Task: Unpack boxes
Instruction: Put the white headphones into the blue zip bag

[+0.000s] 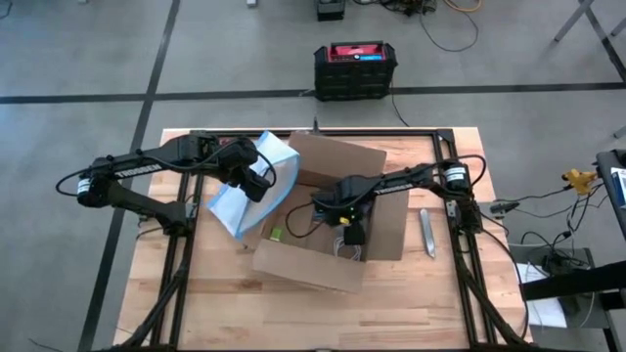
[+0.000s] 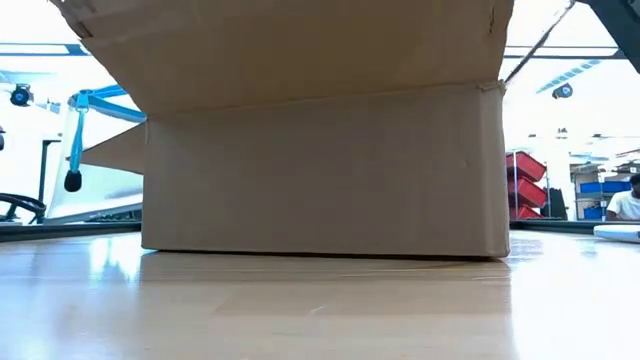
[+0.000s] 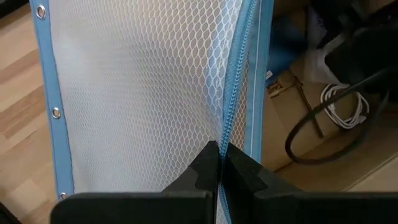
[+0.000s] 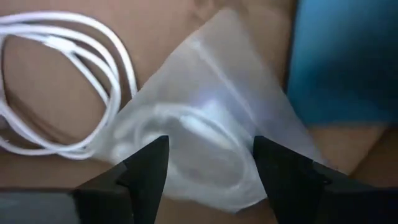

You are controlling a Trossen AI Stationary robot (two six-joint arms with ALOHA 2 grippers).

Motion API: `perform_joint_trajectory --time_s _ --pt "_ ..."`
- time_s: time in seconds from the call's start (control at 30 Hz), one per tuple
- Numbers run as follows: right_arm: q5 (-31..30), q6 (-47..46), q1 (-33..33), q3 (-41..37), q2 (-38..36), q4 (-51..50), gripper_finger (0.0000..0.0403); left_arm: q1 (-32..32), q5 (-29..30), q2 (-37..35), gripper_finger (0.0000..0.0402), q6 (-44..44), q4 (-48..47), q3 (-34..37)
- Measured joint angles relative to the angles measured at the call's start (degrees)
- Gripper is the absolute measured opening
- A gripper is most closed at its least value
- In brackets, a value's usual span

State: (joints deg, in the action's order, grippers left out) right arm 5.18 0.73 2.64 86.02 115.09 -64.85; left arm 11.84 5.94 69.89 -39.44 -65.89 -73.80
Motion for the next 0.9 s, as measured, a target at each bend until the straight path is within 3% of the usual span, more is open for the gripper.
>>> perform_joint_trajectory --time_s 0.37,0.53,0.7,0.9 --pt "-3.28 -0.21 0.76 -2.02 0.66 3.59 0.0270 0.00 0.10 0.00 0.0000 2.77 0.35 0.00" --pt "-3.94 -0.93 1.35 -2.05 3.21 0.99 0.0273 0.00 0.10 -0.01 0.0000 3.26 0.35 0.00" --pt "-4.46 -0.94 1.26 -2.01 5.69 1.28 0.0219 0.00 0.08 -0.09 0.0000 4.10 0.31 0.00" --pt "-4.09 -1.19 1.15 -1.15 5.13 1.28 0.0081 0.00 0.08 -0.33 0.0000 4.51 0.26 0.00"
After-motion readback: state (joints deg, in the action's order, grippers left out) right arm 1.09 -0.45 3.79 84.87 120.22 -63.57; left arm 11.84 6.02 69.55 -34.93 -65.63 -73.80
